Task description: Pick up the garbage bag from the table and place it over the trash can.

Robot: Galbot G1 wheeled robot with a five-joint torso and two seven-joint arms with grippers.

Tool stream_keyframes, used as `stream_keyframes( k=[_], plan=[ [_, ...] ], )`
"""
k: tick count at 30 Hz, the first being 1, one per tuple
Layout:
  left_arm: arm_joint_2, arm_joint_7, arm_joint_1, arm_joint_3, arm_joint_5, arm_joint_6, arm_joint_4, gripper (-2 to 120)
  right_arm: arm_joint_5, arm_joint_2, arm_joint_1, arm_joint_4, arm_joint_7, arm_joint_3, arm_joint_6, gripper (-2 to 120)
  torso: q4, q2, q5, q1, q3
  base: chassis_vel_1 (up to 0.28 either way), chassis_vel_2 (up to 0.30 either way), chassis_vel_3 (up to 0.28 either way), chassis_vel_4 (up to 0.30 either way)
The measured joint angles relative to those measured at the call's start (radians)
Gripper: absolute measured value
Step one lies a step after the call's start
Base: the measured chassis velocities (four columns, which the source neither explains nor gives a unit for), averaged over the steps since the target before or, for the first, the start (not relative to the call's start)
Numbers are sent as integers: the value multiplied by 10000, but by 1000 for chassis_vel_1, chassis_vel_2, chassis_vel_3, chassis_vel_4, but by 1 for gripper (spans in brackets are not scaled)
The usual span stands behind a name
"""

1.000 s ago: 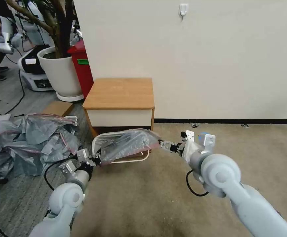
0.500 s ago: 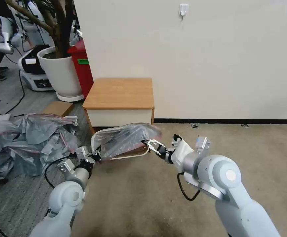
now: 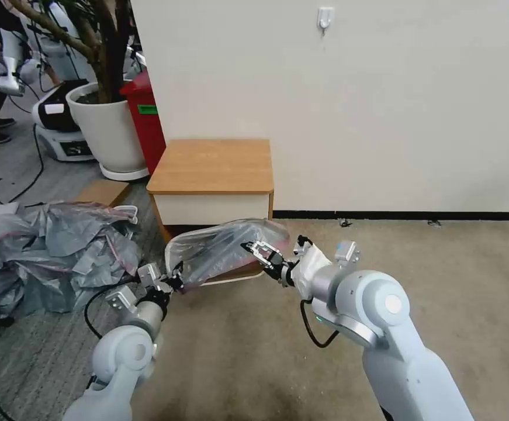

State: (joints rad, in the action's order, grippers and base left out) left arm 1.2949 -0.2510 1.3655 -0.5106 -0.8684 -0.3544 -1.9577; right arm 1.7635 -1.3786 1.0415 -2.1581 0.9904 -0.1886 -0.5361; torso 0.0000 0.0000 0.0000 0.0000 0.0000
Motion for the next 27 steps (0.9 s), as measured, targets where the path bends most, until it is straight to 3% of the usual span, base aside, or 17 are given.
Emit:
stream_keyframes(
  k=[11, 18, 19, 22, 23, 25, 27],
  plan=[
    [329, -14, 312, 120, 154, -19, -79, 4, -760, -280, -163, 657, -451, 149, 177, 91, 1, 0, 0, 0, 0, 0, 0, 0, 0],
    [470, -138, 414, 190, 76, -36, -160, 4, -1091, -323, 46, 776, -733, 214, 206, 70, 0, 0, 1, 0, 0, 0, 0, 0, 0],
    [475, -220, 406, 195, -79, -53, -178, 4, -1150, -323, 57, 820, -783, 225, 209, 62, 0, 0, 0, 1, 0, 0, 0, 0, 0],
    [473, -280, 396, 197, -183, -67, -190, 4, -1202, -316, 57, 868, -819, 245, 215, 54, 0, 0, 0, 0, 0, 0, 0, 0, 0],
    [453, -332, 382, 195, -272, -81, -191, 4, -1272, -307, 53, 917, -869, 268, 218, 46, 0, 0, 0, 0, 0, 0, 0, 0, 0],
    [448, -345, 378, 194, -294, -89, -191, 4, -1317, -303, 51, 935, -898, 284, 222, 44, 0, 0, 1, 1, 0, 0, 0, 0, 0],
    [441, -378, 368, 193, -355, -125, -191, 4, -1496, -295, 46, 1003, -1009, 334, 242, 33, 0, 0, 1, 0, 0, 0, 0, 0, 0]
  ],
)
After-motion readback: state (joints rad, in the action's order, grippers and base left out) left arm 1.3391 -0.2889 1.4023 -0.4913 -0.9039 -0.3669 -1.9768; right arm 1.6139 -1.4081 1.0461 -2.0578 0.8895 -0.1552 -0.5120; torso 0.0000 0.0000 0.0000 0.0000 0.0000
